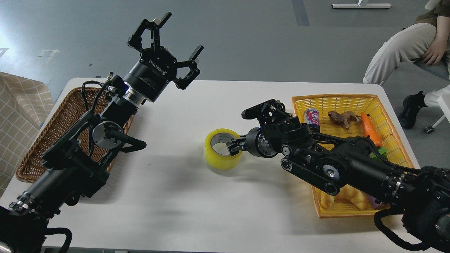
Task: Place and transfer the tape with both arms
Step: 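Lower the tape roll onto the table and open the right gripper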
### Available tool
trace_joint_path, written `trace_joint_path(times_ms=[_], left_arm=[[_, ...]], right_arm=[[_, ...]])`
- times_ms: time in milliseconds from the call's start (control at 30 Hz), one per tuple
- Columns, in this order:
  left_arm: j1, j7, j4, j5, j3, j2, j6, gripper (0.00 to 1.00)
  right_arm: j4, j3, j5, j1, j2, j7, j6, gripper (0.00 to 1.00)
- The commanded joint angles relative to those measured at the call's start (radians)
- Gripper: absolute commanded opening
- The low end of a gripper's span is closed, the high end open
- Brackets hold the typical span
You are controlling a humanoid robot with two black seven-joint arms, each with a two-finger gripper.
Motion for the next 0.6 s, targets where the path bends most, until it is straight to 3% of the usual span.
trace_joint_path(times_ms=[0, 467, 501, 534, 567], left_arm=[[0.000, 0.000, -0.002, 0.000, 0.000, 0.001, 0.000, 0.98], [0.000, 0.000, -0.002, 0.000, 0.000, 0.001, 0.000, 0.98], [0.001, 0.000, -0.002, 0.000, 0.000, 0.001, 0.000, 0.98], [0.002, 0.000, -0.002, 0.000, 0.000, 0.001, 0.000, 0.98], [0.000, 0.000, -0.002, 0.000, 0.000, 0.003, 0.000, 0.98]], right_arm=[[-0.004, 0.000, -0.002, -0.004, 0.000, -0.001, 0.000, 0.00], [-0.008, 0.000, -0.002, -0.013, 0.000, -0.001, 0.000, 0.00], [-0.008, 0.002, -0.002, -0.016, 0.000, -0.001, 0.000, 0.10], [-0.010, 0.003, -0.003, -0.022, 0.000, -0.003, 0.000, 0.44], [-0.011, 0.006, -0.005, -0.025, 0.000, -0.003, 0.000, 0.60]])
